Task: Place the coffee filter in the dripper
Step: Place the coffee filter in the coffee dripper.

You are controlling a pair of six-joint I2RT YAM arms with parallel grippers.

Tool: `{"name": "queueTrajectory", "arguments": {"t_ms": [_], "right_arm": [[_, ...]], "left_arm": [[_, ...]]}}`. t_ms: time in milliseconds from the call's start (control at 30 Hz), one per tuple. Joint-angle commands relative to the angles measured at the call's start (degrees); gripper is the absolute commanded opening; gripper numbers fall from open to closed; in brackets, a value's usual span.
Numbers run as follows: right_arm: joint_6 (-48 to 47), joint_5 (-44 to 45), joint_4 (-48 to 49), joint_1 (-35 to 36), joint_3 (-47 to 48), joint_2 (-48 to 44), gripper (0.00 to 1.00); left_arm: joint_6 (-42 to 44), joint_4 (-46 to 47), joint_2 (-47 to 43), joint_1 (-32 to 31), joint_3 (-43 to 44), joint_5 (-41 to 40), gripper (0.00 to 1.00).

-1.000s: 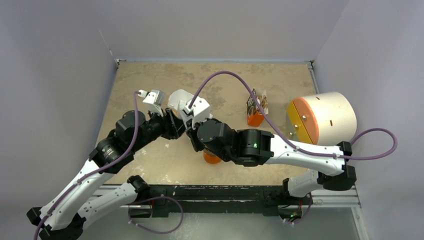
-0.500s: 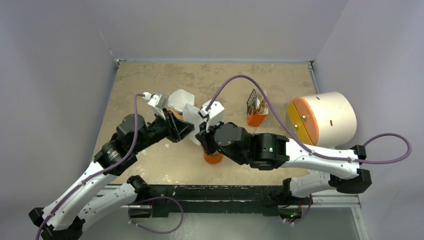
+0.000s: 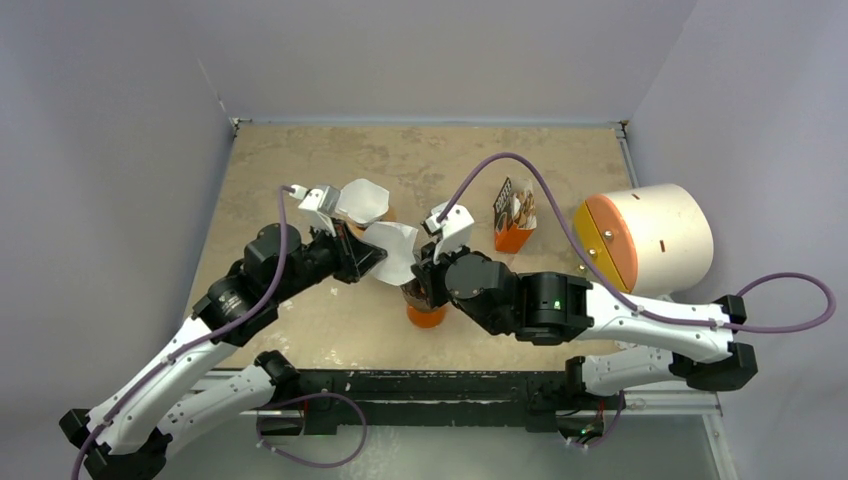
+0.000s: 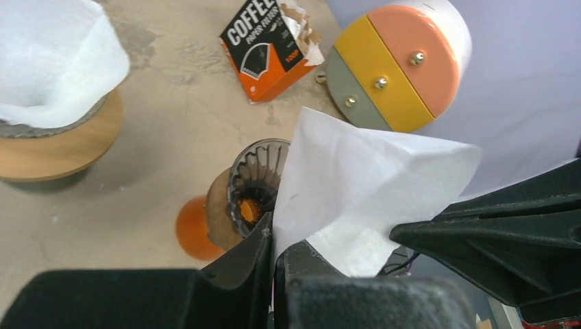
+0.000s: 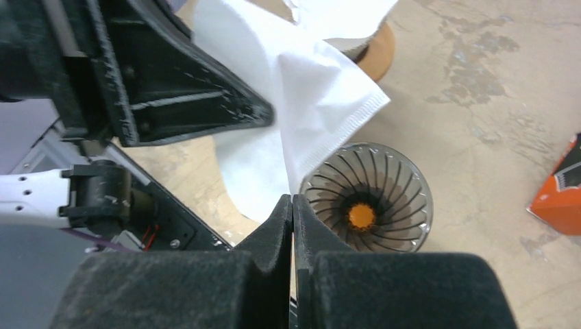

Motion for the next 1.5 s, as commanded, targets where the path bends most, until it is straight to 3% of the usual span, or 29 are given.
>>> {"name": "queueTrajectory", "arguments": {"t_ms": [0, 433, 800, 933, 1067, 1467], "right_arm": [[4.01, 7.17, -2.88, 0.13, -1.28, -1.42, 0.00], [3.74, 5.96, -0.91, 0.11, -0.44, 0.53, 0.00], [2.58, -0.89, -0.61, 0.13, 3.73, -1.10, 0.18], [1.99, -5.59, 2.10, 0.13, 4.49, -1.16, 0.15], [1.93, -8.66, 5.01, 0.13, 5.54, 0.17, 0.00], [4.19, -8.71, 9.22, 0.08, 12.36, 8.99, 0.00]], "left_arm": [[0.49, -4.99, -0.64, -0.07, 3.62, -6.76, 0.00], [0.46, -9.50, 1.19, -0.06, 6.80, -6.99, 0.00], [1.23, -15.17, 4.71, -0.09, 10.59, -10.26, 0.00], [1.47, -16.76, 5.55, -0.09, 11.75, -11.44, 0.00], [1.63, -17.70, 6.30, -0.13, 12.86, -12.00, 0.00], [1.94, -19.78, 6.27, -0.22, 14.35, -12.43, 0.00]]}}
